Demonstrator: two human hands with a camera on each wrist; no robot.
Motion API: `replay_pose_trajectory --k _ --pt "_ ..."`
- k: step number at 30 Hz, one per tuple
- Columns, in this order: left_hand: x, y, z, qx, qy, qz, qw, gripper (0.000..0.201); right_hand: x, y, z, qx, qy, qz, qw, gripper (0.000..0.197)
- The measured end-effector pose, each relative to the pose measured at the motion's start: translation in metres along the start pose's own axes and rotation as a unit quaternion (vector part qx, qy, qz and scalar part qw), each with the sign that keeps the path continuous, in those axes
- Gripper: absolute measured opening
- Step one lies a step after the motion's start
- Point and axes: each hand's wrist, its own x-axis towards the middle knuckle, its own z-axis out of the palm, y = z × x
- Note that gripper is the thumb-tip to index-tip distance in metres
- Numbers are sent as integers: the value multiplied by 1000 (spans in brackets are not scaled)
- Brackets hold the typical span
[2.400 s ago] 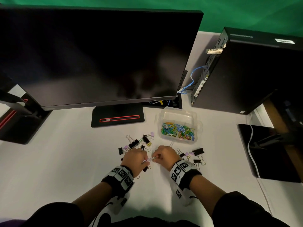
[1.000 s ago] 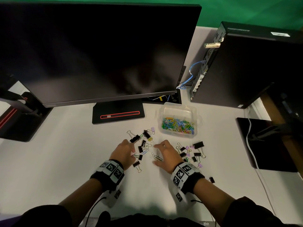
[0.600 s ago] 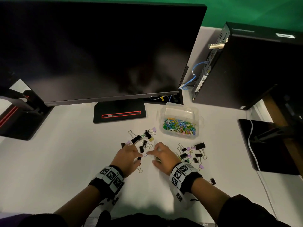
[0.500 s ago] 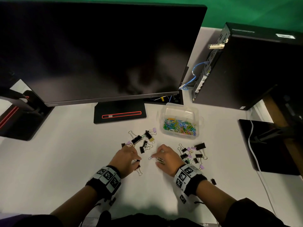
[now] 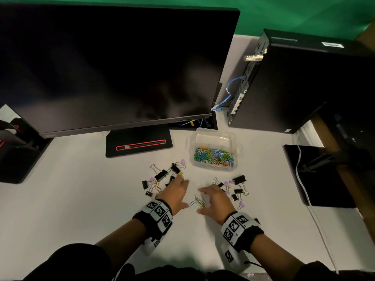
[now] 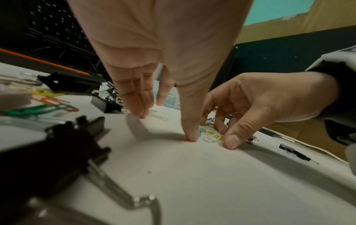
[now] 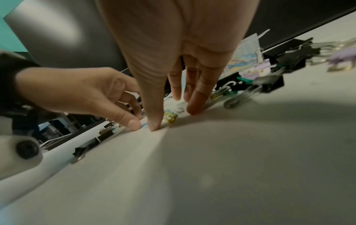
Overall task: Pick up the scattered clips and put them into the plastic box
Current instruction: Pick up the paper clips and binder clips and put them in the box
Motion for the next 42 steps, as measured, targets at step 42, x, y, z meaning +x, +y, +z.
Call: replay_pose_trajectory --k 42 --pt "15 17 4 -72 -4 -6 997 41 6 5 -21 42 -23 -7 999 11"
